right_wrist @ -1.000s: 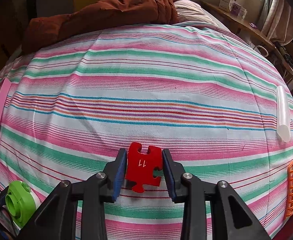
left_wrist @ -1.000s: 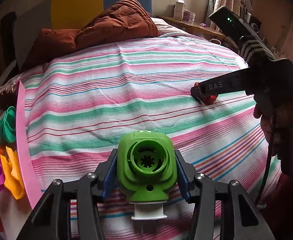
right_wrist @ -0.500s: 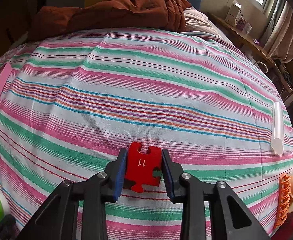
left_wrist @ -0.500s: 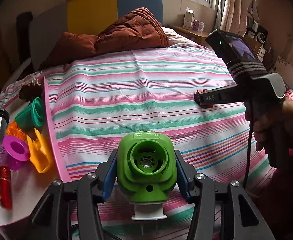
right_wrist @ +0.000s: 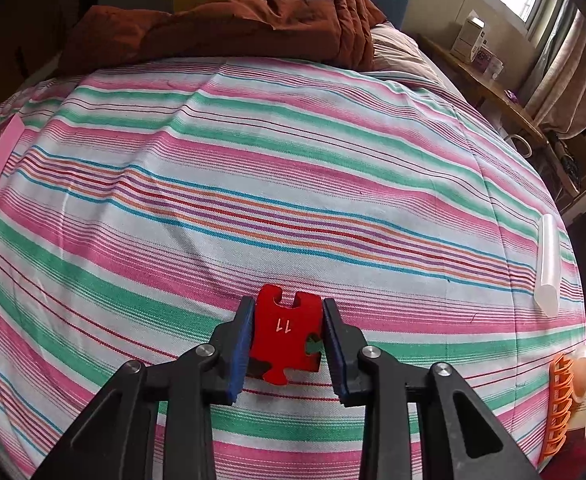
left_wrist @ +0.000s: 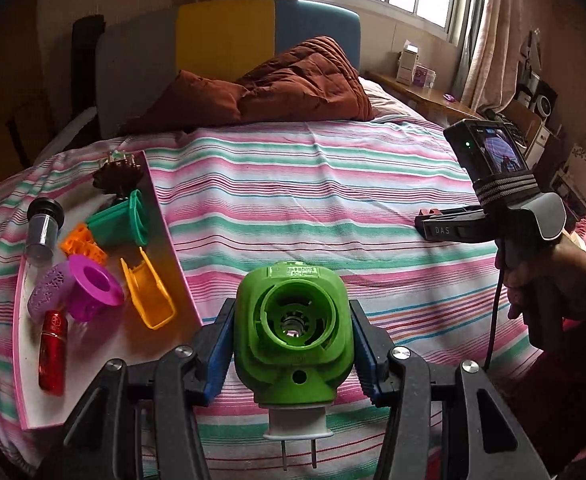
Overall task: Organize rigid objects
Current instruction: 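Carry the green plug adapter into the tray and open the left gripper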
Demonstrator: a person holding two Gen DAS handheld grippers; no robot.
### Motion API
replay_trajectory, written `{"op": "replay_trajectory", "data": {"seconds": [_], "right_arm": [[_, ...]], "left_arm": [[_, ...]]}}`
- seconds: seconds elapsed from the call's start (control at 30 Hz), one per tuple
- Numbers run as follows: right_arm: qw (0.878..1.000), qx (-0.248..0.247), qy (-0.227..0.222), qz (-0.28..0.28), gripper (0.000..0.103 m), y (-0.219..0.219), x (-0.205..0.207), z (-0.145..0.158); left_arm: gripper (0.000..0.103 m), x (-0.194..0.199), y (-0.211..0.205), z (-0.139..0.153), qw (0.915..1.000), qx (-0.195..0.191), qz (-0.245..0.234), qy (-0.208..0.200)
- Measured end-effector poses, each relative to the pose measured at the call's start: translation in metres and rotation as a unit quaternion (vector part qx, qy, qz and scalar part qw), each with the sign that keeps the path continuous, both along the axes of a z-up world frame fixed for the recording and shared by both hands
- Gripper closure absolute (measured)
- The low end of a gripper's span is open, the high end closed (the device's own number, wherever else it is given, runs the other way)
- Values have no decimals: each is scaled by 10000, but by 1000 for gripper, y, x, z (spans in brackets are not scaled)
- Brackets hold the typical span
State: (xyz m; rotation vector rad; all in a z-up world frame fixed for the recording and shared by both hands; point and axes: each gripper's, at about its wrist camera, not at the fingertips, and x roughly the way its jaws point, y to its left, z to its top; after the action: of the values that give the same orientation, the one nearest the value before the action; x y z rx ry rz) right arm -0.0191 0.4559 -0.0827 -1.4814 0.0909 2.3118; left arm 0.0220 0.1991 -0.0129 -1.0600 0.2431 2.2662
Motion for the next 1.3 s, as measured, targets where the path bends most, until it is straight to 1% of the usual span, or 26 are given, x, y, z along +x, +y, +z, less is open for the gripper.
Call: {"op": "replay_trajectory", "data": {"seconds": [0.33, 0.5, 0.73, 0.9, 1.07, 1.17, 1.23, 1.3], "right_arm": [[9997, 222, -29, 98, 71, -6, -1, -1], [9997, 238, -28, 106, 71, -6, 0, -1], [9995, 273, -39, 119, 71, -6, 0, -1], [9993, 325, -57, 146, 71, -8, 1, -1], [9993, 342, -66, 152, 71, -9, 1, 0], [9992, 363, -78, 166, 71, -9, 0, 0], [9992, 368, -84, 167, 71, -9, 0, 0], [9991, 373, -87, 172, 71, -10, 0, 0]], "left_arm": [[50, -9, -30, 4, 9992, 155, 361, -94], [50, -16, -47, 7, 9980, 232, 585, -95], [50, -23, -65, 4, 9962, 234, 830, -120], [50, -33, -89, 6, 9927, 378, 1132, -185], [50, -55, -129, -1, 9835, 556, 1647, -510], [50, -67, -147, -13, 9766, 707, 1832, -881], [50, -71, -152, -19, 9747, 663, 1895, -977], [50, -74, -150, -23, 9755, 642, 1842, -1015]]}}
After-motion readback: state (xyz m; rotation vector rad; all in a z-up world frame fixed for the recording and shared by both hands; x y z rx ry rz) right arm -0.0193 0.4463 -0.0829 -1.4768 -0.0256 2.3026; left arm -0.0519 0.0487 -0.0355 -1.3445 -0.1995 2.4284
